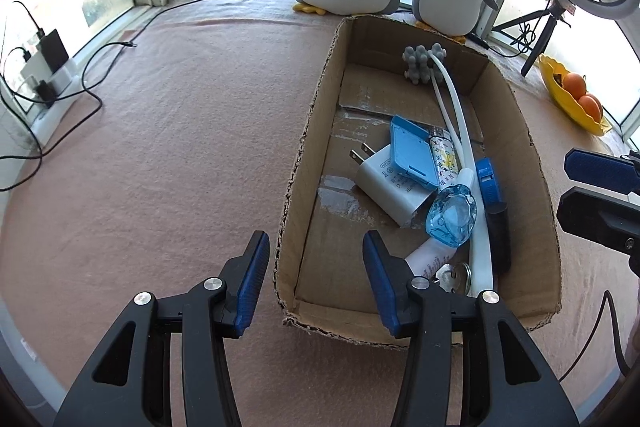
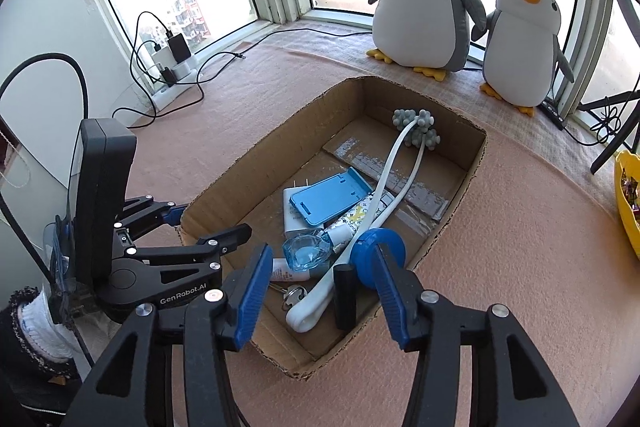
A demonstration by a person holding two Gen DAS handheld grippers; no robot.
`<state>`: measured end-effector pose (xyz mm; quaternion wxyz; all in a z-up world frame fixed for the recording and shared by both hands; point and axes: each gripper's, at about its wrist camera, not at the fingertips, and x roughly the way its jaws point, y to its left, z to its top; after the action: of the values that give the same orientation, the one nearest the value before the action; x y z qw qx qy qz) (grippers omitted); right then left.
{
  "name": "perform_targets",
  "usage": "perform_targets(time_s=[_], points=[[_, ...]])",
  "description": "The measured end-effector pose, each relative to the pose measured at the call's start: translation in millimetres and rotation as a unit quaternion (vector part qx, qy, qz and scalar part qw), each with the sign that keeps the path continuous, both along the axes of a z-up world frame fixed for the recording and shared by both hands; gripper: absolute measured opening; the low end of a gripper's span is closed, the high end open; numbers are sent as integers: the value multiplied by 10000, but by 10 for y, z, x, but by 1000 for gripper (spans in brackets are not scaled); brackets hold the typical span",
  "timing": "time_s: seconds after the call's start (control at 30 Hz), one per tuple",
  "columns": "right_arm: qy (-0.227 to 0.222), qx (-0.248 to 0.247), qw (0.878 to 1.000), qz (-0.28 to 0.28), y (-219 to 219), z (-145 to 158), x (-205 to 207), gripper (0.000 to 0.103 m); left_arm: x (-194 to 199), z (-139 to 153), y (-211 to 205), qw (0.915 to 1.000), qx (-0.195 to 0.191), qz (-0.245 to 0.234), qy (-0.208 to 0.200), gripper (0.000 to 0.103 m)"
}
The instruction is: Organize rigid objects
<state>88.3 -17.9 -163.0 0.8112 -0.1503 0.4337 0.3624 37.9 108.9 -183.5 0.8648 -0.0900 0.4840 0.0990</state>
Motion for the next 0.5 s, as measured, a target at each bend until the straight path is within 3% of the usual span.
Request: perform_targets(time_s=[0.4,0.5], points=[[-280,316,9975,-564,-408,354,-221,53,-190,629,-170,9972,357,-9,-651,58],[-446,445,9947,-810,-548,501,-267,59,-246,845,-233,9950,430,-45,-899,72]])
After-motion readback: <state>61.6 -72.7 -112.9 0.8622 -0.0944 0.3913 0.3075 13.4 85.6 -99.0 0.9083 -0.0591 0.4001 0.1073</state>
